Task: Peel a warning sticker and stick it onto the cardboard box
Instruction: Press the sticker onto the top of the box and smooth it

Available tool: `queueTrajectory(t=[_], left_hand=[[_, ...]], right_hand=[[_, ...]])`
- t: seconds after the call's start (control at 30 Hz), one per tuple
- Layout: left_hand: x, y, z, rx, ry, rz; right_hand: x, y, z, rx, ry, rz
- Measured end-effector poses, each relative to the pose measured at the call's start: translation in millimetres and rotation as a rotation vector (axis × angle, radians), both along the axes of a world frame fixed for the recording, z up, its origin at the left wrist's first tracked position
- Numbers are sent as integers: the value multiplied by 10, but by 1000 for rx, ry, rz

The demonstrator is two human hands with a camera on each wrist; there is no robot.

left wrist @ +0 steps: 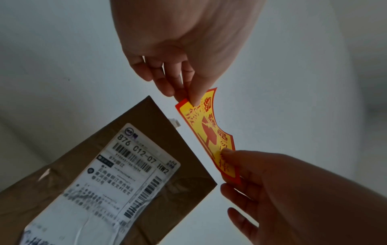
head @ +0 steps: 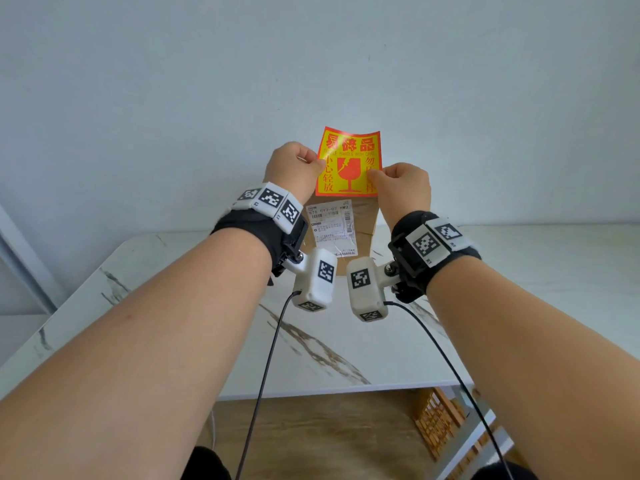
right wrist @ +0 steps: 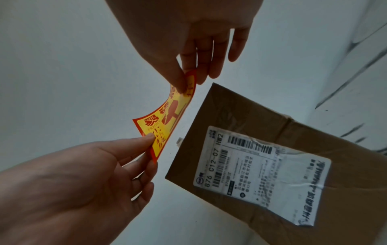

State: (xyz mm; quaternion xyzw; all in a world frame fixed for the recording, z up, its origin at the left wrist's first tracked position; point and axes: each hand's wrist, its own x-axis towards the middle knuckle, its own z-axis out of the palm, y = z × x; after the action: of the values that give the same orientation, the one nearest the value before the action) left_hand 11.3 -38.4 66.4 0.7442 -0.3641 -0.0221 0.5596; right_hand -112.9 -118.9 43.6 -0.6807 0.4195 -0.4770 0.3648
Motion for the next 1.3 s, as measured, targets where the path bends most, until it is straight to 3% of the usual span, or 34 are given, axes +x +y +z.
queueTrajectory(t=[0.77, 1.07, 1.3], left_hand=[[275, -206, 2, 45, 133, 37], [247, -197, -28, 65, 118, 41], [235, -207, -44, 110, -2, 97]], right_hand=[[270, -213, 112, -41, 202, 7], [250, -199, 80, -53, 204, 13], [269, -192, 61, -82, 238, 1]])
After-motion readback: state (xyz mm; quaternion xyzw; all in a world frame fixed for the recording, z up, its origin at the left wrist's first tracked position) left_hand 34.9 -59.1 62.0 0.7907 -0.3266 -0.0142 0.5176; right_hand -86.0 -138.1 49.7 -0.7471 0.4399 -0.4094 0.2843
